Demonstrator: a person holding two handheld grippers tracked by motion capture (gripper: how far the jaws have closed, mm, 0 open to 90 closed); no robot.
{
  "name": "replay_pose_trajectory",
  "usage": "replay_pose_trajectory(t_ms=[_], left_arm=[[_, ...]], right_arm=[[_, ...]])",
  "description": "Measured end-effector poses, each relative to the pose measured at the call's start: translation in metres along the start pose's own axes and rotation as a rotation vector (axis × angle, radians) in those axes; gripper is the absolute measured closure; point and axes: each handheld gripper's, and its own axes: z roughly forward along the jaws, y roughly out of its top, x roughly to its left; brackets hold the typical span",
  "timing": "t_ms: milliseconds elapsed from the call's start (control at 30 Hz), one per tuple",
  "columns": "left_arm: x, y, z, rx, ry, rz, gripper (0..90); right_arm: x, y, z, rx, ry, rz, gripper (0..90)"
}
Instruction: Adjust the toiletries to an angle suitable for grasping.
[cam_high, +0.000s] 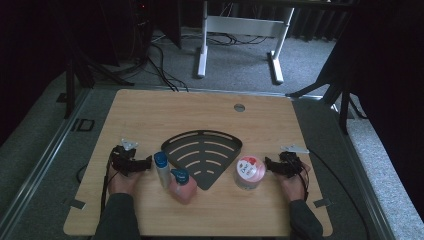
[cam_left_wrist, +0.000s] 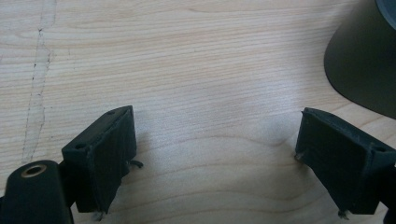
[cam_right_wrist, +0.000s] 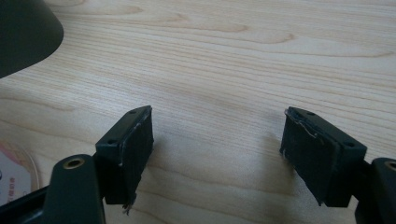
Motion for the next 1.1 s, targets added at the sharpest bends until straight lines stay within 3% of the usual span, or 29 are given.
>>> replay_pose_trajectory(t_ms=[67, 233, 367, 467, 567, 700, 767, 900, 1100], left_arm=[[0.0, 0.0, 0.0, -0.013, 0.005, -0.008, 17.0], [0.001, -0.003, -0.005, -0.04, 0.007, -0.014, 37.8], [0.003, -0.004, -0.008, -0.037, -0.005, -0.004, 45.8], [0.004, -0.006, -0.013, -0.038, -0.038, -0.007, 48.3], [0.001, -0.006, -0.023, -0.044, -0.032, 0.039, 49.1], [-0.002, -0.007, -0.035, -0.076, -0.074, 0.054, 51.9], [-0.003, -0.008, -0.038, -0.08, -0.08, 0.056, 51.5], [-0.011, -0.012, -0.055, -0.099, -0.134, 0.082, 50.1], [-0.02, -0.019, -0.072, -0.106, -0.159, 0.107, 47.1]], right_arm=[[0.0, 0.0, 0.0, 0.0, 0.001, 0.0, 24.5], [0.0, 0.0, 0.0, 0.002, 0.004, -0.003, 23.7], [0.0, 0.0, 0.0, 0.002, 0.005, -0.004, 23.5], [0.0, 0.0, 0.0, 0.002, 0.005, -0.004, 23.3], [0.0, 0.0, 0.0, 0.003, 0.008, -0.007, 22.5], [0.0, 0.0, 0.001, 0.004, 0.009, -0.008, 22.2], [0.0, 0.0, 0.001, 0.004, 0.009, -0.009, 22.2], [0.0, 0.0, 0.001, 0.004, 0.009, -0.008, 22.2], [0.0, 0.0, 0.001, 0.004, 0.009, -0.009, 22.2]])
